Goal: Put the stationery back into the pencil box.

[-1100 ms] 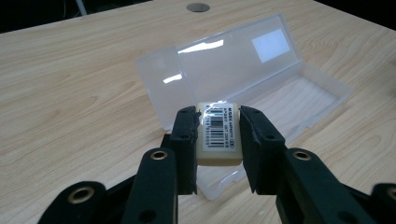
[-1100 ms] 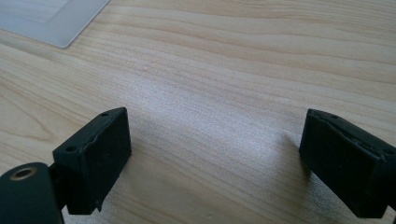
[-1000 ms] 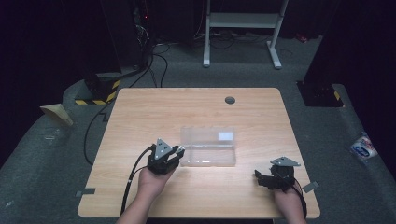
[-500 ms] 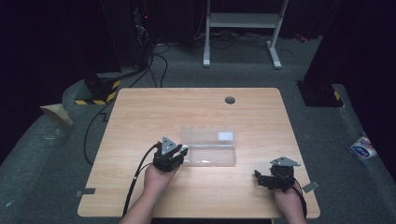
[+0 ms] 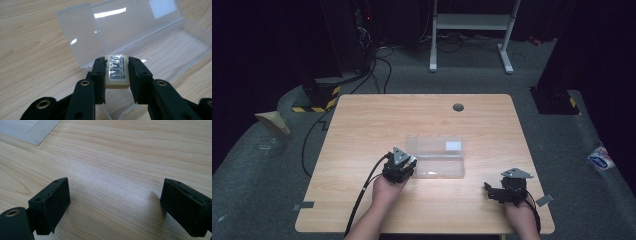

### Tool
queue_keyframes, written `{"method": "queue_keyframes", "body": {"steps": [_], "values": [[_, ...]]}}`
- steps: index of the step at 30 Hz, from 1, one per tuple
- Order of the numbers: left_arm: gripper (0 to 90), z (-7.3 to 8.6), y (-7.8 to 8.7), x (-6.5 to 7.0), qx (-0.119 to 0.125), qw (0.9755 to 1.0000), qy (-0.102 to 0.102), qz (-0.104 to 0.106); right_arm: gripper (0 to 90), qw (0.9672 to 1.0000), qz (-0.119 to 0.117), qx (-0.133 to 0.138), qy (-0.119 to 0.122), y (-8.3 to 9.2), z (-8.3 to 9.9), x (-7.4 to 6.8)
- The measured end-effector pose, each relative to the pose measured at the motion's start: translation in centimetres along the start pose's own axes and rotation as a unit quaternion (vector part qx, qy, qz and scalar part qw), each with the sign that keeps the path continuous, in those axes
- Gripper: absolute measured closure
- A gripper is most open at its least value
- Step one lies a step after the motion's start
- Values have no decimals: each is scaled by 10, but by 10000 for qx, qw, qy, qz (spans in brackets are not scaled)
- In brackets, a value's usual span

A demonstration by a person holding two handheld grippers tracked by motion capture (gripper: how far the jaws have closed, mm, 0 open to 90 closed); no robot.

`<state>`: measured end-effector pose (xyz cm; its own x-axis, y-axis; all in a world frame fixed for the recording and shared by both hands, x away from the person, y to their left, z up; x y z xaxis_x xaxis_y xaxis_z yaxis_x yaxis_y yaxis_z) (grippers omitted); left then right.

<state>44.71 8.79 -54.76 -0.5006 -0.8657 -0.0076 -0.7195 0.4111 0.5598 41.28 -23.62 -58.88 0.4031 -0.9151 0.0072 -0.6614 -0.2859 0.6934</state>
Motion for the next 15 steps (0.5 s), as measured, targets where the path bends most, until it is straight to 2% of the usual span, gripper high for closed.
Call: {"method": "queue_keyframes", "body": {"steps": [6, 13, 15], "values": [[677, 5, -6, -2, -150, 9997, -71, -179, 86, 10000, -9, 5, 16, 0, 0, 0], [672, 6, -9, -2, -189, 9996, -52, -195, 86, 10000, -17, 5, 21, 0, 0, -1], [623, 4, -9, -2, -152, 9996, -34, -225, 86, 10000, -18, 5, 22, 0, 0, -1]]}}
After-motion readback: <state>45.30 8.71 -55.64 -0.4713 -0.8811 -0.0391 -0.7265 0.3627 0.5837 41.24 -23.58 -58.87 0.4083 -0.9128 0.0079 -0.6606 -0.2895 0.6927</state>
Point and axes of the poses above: each handheld gripper's, and its own axes: y roughly backward along the jaws, z roughly out of its underside, x roughly to its right, the point moved 9 cm from there along -y, roughly forward along the jaws, and after that the axes turned 2 degrees about x, right-handed, at the moved point
